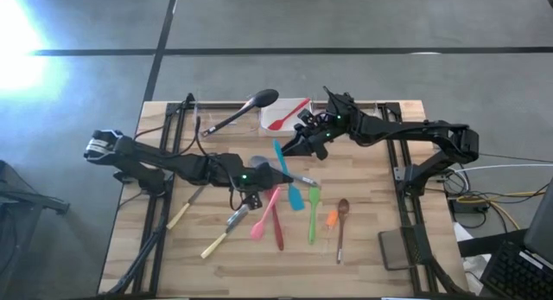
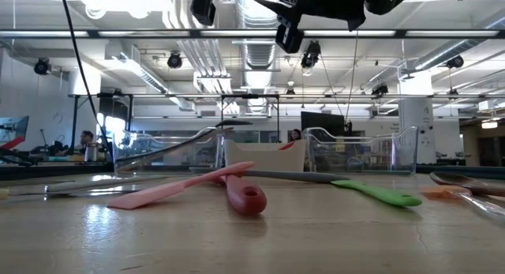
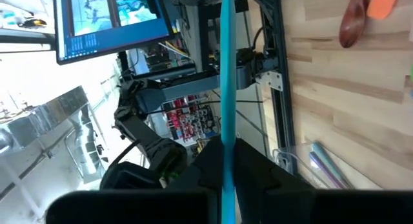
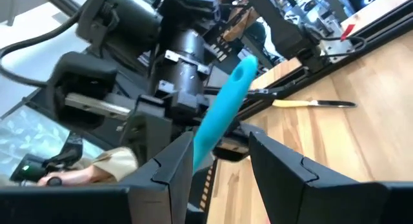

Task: Pick & Place Kitchen Items
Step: Put the blue spatula into the white bin

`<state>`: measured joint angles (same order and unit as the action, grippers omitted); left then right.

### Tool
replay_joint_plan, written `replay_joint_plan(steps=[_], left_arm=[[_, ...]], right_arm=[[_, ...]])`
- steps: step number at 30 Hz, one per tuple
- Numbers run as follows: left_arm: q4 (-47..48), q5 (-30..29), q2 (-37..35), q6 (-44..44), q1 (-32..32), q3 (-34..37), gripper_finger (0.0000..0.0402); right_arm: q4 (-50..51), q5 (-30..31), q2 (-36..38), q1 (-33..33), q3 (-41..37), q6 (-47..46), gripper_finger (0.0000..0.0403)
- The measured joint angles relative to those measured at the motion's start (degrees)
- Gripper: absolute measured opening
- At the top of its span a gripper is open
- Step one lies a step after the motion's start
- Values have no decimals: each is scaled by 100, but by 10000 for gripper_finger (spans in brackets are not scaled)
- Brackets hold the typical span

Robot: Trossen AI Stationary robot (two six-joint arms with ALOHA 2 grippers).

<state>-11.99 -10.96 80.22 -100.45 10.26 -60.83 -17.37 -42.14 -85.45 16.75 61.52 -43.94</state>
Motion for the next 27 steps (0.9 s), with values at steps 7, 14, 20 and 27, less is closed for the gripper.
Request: replay_joint_plan(steps=[7, 14, 20, 27], left_arm=[[-12, 1, 148, -14, -29, -108, 22], [1, 9, 205, -12, -40, -266, 22], [58, 39, 215, -44, -46, -290, 22], [192, 4, 217, -53, -51, -278, 22]], right_arm=[[4, 27, 0, -120, 121, 69, 141], [4, 56, 0, -170, 163, 103, 115], [42, 57, 0, -190, 148, 97, 56], [75, 191, 0, -190, 164, 411, 21]])
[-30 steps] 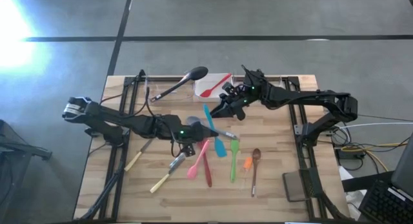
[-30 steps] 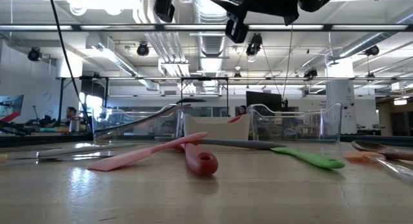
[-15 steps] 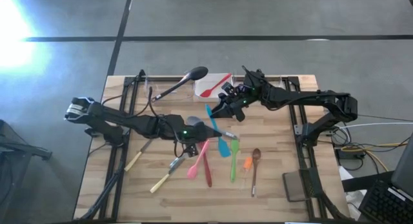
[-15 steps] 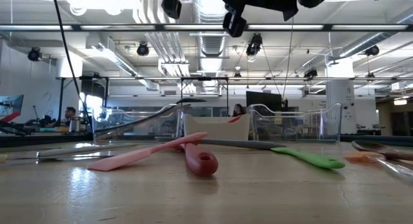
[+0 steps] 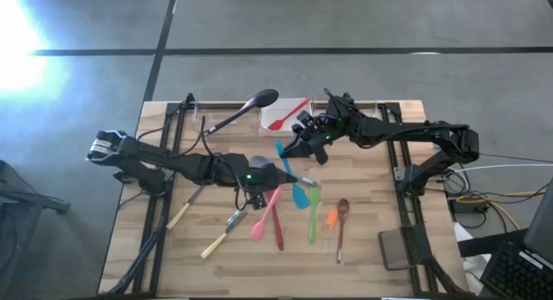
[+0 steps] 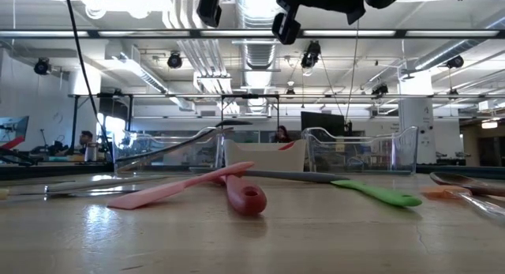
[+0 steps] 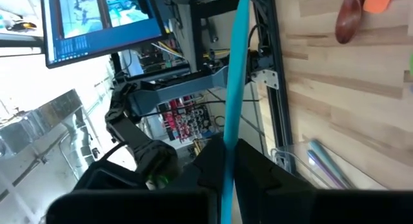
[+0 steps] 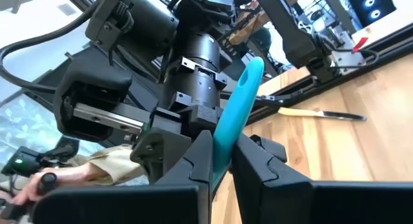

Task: Pick & Place Kitchen Items
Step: Put the blue spatula into the white bin

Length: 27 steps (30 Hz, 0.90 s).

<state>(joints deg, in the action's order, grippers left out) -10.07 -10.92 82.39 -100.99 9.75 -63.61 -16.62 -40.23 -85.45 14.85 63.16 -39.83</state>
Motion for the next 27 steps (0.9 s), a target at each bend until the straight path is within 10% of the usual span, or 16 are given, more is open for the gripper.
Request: replay_joint_plan(steps=[12, 27], left_arm=[[-39, -54, 0, 788, -6, 13, 124], [-90, -1935, -33, 1289, 108, 13, 140]], right_arm=[[40, 57, 22, 78, 88, 423, 18], [1530, -114, 129, 642, 308, 771, 14]])
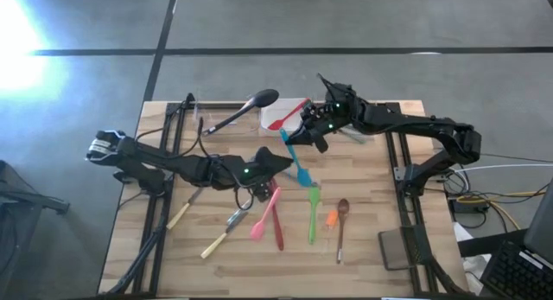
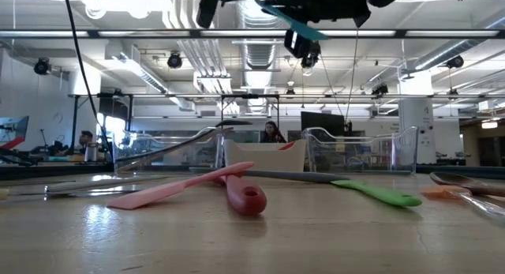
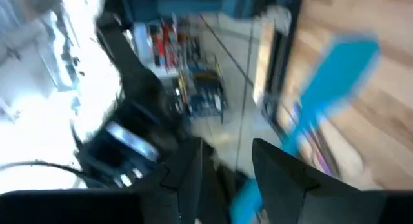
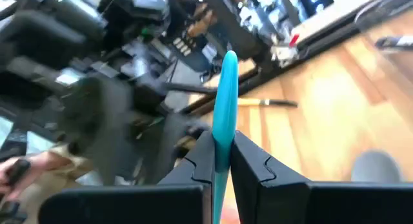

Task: Pick & Place Kitchen Items
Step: Put the blue spatula into the white bin

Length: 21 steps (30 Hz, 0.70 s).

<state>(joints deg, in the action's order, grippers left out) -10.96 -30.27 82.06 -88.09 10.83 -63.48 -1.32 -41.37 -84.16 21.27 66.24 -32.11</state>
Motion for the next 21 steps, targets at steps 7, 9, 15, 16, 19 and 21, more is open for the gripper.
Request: replay_joint_plan(steps=[7, 9, 15, 16, 19, 21], left_arm=[[47, -1353, 14, 1280, -3, 76, 128], [102, -1785, 16, 1985, -22, 110, 123], [770, -2559, 16, 4195, -102, 144, 102], [876, -2601, 16, 4490, -114, 161, 98], [1154, -2658, 16, 5280, -140, 181, 88], [1286, -2703, 16, 5685, -141, 192, 83]], right_arm=[[1012, 1158, 96, 355, 2, 960, 14], [950, 1770, 83, 515, 2, 1195, 14], [-702, 3006, -277, 753, -190, 1254, 14], [-1086, 3121, -354, 771, -236, 1220, 14], [-1826, 3613, -581, 811, -365, 1128, 14], [-1983, 4148, -701, 810, -436, 1143, 14]])
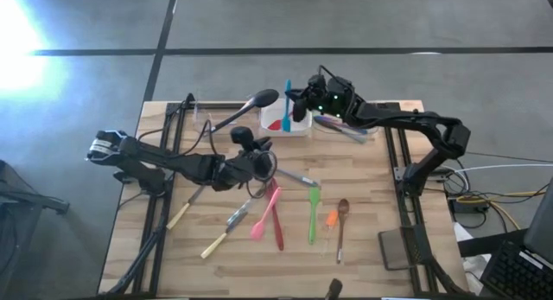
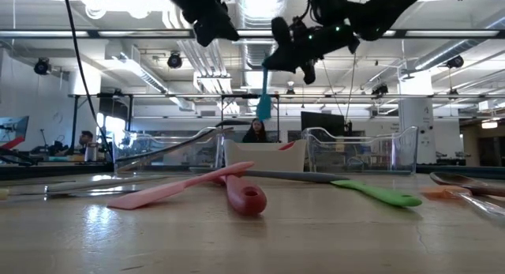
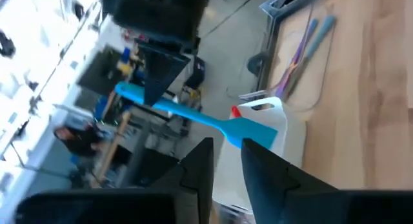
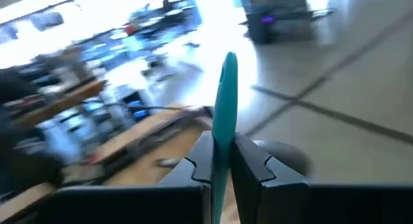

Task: Pick & Place Kitchen Items
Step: Put the blue spatula into the white bin

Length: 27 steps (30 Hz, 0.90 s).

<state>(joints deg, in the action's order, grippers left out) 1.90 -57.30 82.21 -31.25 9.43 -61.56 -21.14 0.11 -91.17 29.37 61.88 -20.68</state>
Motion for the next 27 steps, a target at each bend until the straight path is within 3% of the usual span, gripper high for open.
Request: replay_joint_plan(steps=[4, 9, 17, 20, 27], left_arm=[[91, -91, -40, 978, -21, 0, 81], [101, -55, -311, 2158, -87, 23, 80], [-145, -6, -707, 2646, -126, 442, 80], [-285, 127, -846, 2857, -160, 530, 80], [-954, 391, -1147, 2853, -207, 782, 80]], right_arm=[[-416, 988, -185, -34, -144, -10, 14], [-1631, 1472, -448, -53, -566, -229, 14], [-3830, 2218, -866, -125, -1458, -666, 14], [-4087, 2571, -1014, -170, -1579, -691, 14], [-4170, 2708, -1581, -204, -1281, -823, 14]])
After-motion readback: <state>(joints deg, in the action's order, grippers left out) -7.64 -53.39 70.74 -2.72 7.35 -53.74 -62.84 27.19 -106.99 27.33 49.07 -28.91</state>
